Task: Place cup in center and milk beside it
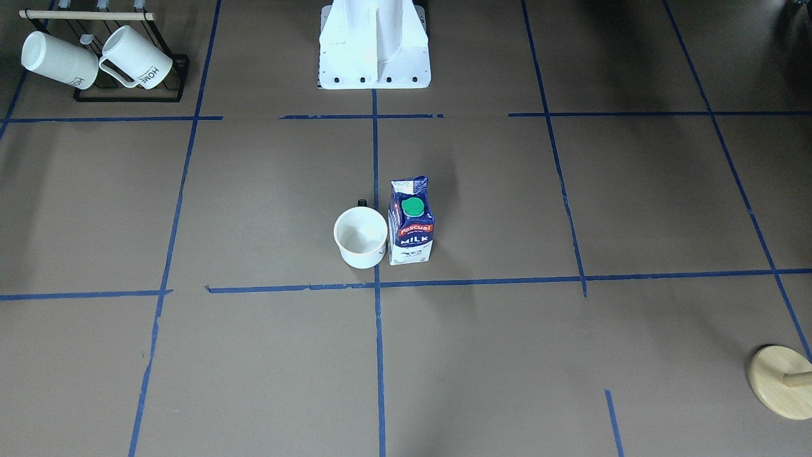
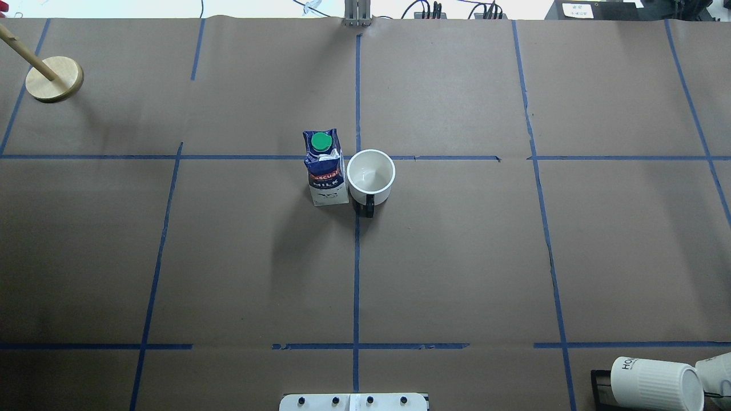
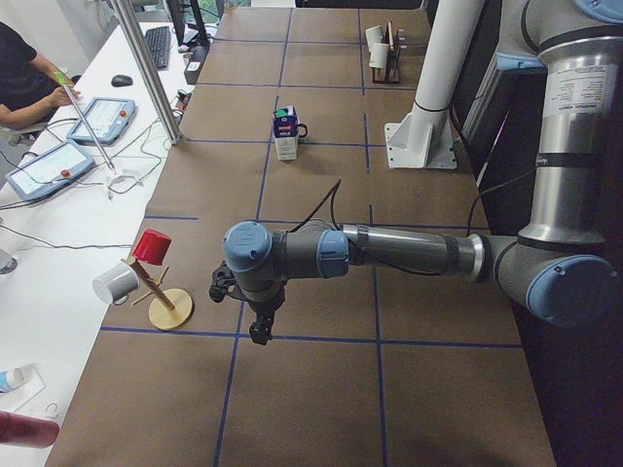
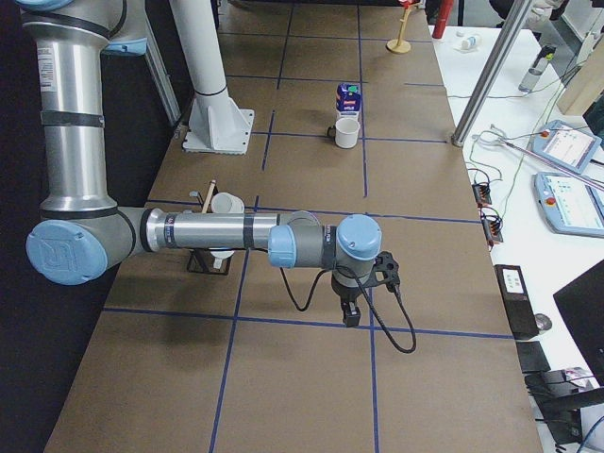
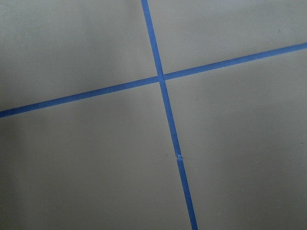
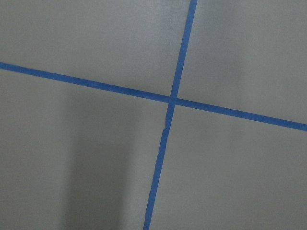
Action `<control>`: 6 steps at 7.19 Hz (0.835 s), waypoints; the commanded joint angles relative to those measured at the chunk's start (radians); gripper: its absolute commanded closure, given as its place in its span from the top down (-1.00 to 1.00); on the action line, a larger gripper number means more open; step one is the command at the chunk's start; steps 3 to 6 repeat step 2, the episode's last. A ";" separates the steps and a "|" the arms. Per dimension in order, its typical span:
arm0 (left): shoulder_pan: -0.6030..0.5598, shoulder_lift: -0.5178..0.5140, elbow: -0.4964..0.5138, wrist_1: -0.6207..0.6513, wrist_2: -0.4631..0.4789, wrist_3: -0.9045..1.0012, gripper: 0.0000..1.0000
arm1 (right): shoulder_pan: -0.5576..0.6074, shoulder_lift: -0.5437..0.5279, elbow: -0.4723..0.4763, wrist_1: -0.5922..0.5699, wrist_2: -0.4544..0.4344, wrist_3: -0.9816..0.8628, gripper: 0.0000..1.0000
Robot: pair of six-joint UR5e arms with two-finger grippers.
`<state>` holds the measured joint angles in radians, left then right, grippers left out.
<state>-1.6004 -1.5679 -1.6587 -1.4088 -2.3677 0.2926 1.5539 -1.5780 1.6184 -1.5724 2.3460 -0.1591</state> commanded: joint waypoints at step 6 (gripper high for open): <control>0.000 0.000 -0.009 -0.006 0.005 0.008 1.00 | 0.000 0.000 0.001 0.000 0.001 0.001 1.00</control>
